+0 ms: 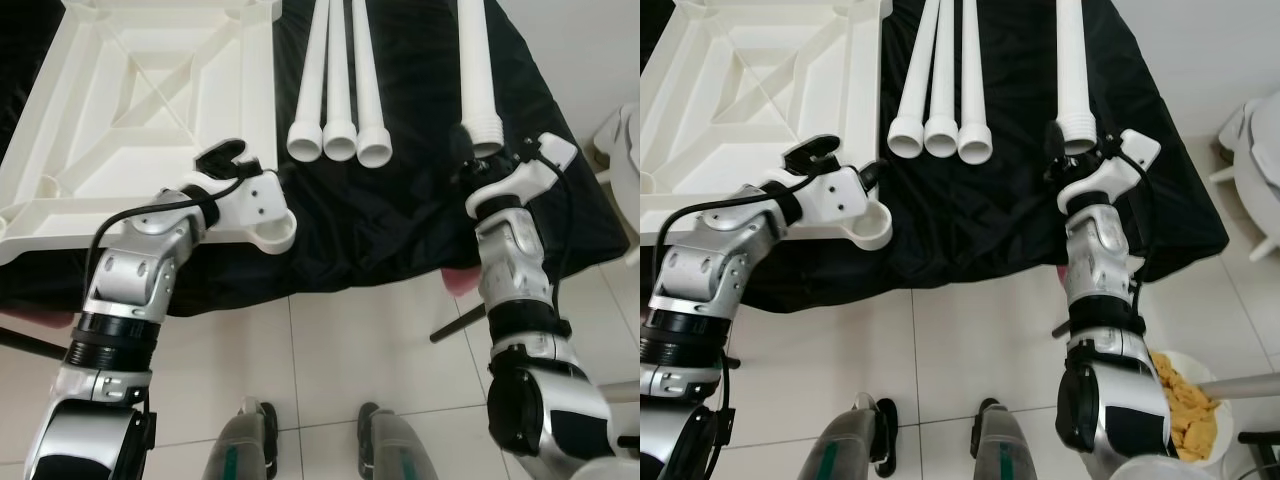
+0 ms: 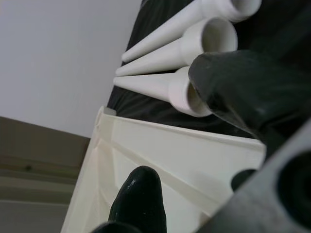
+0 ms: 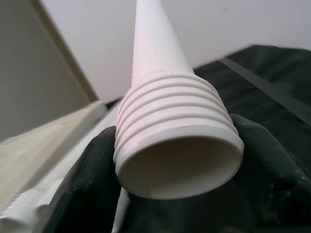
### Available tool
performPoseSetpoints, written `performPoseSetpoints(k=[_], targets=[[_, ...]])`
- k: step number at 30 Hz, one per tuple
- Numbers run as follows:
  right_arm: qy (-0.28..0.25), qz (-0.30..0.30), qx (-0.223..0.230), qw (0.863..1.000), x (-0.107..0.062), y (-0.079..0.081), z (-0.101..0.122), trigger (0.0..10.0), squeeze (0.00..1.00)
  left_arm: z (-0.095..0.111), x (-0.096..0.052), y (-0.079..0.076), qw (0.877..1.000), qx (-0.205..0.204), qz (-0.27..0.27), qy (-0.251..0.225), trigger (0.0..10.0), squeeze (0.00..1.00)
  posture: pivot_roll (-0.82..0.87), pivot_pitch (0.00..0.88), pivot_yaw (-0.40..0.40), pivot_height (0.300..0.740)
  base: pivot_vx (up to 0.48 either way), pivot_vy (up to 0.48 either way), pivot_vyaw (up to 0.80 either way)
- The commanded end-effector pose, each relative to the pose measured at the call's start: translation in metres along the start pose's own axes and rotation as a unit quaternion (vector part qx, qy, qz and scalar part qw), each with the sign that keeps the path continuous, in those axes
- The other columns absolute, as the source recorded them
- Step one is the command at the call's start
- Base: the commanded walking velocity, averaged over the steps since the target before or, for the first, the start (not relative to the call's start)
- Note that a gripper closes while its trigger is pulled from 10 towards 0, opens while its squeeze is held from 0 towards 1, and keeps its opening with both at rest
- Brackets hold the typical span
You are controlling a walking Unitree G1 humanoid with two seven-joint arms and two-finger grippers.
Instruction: Building children table
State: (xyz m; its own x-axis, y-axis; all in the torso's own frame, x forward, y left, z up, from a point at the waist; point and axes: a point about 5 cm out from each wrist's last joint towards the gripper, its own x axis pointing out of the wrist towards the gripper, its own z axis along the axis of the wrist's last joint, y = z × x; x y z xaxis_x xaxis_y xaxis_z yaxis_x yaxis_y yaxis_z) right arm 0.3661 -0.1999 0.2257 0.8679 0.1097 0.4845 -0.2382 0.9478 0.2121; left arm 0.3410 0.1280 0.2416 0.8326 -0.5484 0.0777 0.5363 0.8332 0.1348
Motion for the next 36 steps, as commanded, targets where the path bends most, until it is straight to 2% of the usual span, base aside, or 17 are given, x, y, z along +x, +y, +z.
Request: performPoseSetpoints(k=[1, 2, 3, 6, 8, 11, 12, 17, 18, 21, 22, 23, 25, 26, 27, 28, 36], targets=[[-0.028, 0.045, 0.002, 0.999, -0.001, 0.011, 0.009, 10.0, 0.00, 0.005, 0.003, -0.012, 0.993, -0.039, -0.112, -0.006, 10.0, 0.00, -0.01, 0.112, 0.007, 0.740, 0.000, 0.000, 0.00], [-0.028, 0.045, 0.002, 0.999, -0.001, 0.011, 0.009, 10.0, 0.00, 0.005, 0.003, -0.012, 0.993, -0.039, -0.112, -0.006, 10.0, 0.00, -0.01, 0.112, 0.007, 0.740, 0.000, 0.000, 0.00], [-0.040, 0.080, 0.003, 0.996, -0.002, 0.021, 0.012, 10.0, 0.00, 0.016, 0.006, -0.010, 0.989, -0.076, -0.128, -0.019, 10.0, 0.00, -0.01, 0.102, 0.009, 0.740, 0.000, 0.000, 0.00], [-0.046, 0.104, 0.002, 0.993, -0.001, 0.028, 0.014, 10.0, 0.00, 0.026, 0.008, -0.008, 0.986, -0.092, -0.138, -0.033, 10.0, 0.00, -0.01, 0.094, 0.012, 0.740, 0.000, 0.000, 0.00], [-0.040, 0.158, -0.002, 0.987, -0.002, 0.042, 0.013, 10.0, 0.00, 0.046, 0.013, -0.005, 0.978, -0.132, -0.152, -0.058, 10.0, 0.00, -0.01, 0.080, 0.014, 0.740, 0.000, 0.000, 0.00], [-0.033, 0.182, -0.003, 0.983, -0.003, 0.047, 0.011, 10.0, 0.00, 0.053, 0.014, -0.004, 0.973, -0.149, -0.160, -0.068, 10.0, 0.00, 0.00, 0.077, 0.015, 0.740, 0.000, 0.000, 0.00], [-0.028, 0.197, -0.008, 0.980, -0.005, 0.051, 0.009, 10.0, 0.00, 0.061, 0.015, -0.005, 0.966, -0.175, -0.175, -0.080, 10.0, 0.00, -0.01, 0.072, 0.017, 0.740, 0.000, 0.000, 0.00], [-0.013, 0.225, -0.012, 0.974, -0.010, 0.058, 0.005, 10.0, 0.00, 0.070, 0.015, -0.013, 0.949, -0.206, -0.223, -0.089, 10.0, 0.00, -0.01, 0.061, 0.021, 0.740, 0.000, 0.000, 0.00], [-0.008, 0.234, -0.015, 0.972, -0.012, 0.061, 0.004, 10.0, 0.00, 0.071, 0.016, -0.015, 0.942, -0.220, -0.237, -0.091, 10.0, 0.35, -0.01, 0.059, 0.025, 0.740, 0.000, 0.000, 0.00], [-0.008, 0.234, -0.015, 0.972, -0.012, 0.061, 0.004, 10.0, 0.00, 0.071, 0.016, -0.015, 0.942, -0.220, -0.237, -0.091, 10.0, 0.35, -0.01, 0.059, 0.025, 0.740, 0.000, 0.000, 0.00], [-0.005, 0.242, -0.016, 0.970, -0.014, 0.063, 0.003, 10.0, 0.00, 0.072, 0.016, -0.016, 0.936, -0.235, -0.246, -0.092, 10.0, 1.00, -0.01, 0.056, 0.025, 0.740, 0.000, 0.000, 0.00], [-0.002, 0.248, -0.016, 0.969, -0.016, 0.065, 0.002, 10.0, 0.00, 0.074, 0.016, -0.018, 0.931, -0.243, -0.257, -0.094, 10.0, 1.00, -0.01, 0.057, 0.027, 0.740, 0.000, 0.000, 0.00], [0.001, 0.255, -0.016, 0.967, -0.018, 0.067, 0.001, 10.0, 0.00, 0.075, 0.019, -0.019, 0.932, -0.242, -0.255, -0.089, 10.0, 1.00, -0.01, 0.052, 0.026, 0.740, 0.000, 0.000, 0.00], [0.004, 0.262, -0.017, 0.965, -0.019, 0.069, -0.001, 10.0, 0.00, 0.075, 0.022, -0.019, 0.934, -0.241, -0.250, -0.084, 10.0, 0.38, -0.01, 0.051, 0.027, 0.740, 0.000, 0.000, 0.00], [0.004, 0.262, -0.017, 0.965, -0.019, 0.069, -0.001, 10.0, 0.00, 0.075, 0.022, -0.019, 0.934, -0.241, -0.250, -0.084, 10.0, 0.38, -0.01, 0.051, 0.027, 0.740, 0.000, 0.000, 0.00], [0.008, 0.271, -0.019, 0.962, -0.022, 0.073, -0.003, 10.0, 0.00, 0.075, 0.025, -0.017, 0.934, -0.249, -0.242, -0.080, 10.0, 0.00, -0.01, 0.051, 0.027, 0.740, 0.000, 0.000, 0.00], [0.021, 0.305, -0.037, 0.951, -0.032, 0.087, -0.014, 10.0, 0.00, 0.077, 0.035, -0.016, 0.935, -0.264, -0.225, -0.078, 10.0, 0.00, -0.02, 0.052, 0.027, 0.740, 0.000, 0.000, 0.00]])
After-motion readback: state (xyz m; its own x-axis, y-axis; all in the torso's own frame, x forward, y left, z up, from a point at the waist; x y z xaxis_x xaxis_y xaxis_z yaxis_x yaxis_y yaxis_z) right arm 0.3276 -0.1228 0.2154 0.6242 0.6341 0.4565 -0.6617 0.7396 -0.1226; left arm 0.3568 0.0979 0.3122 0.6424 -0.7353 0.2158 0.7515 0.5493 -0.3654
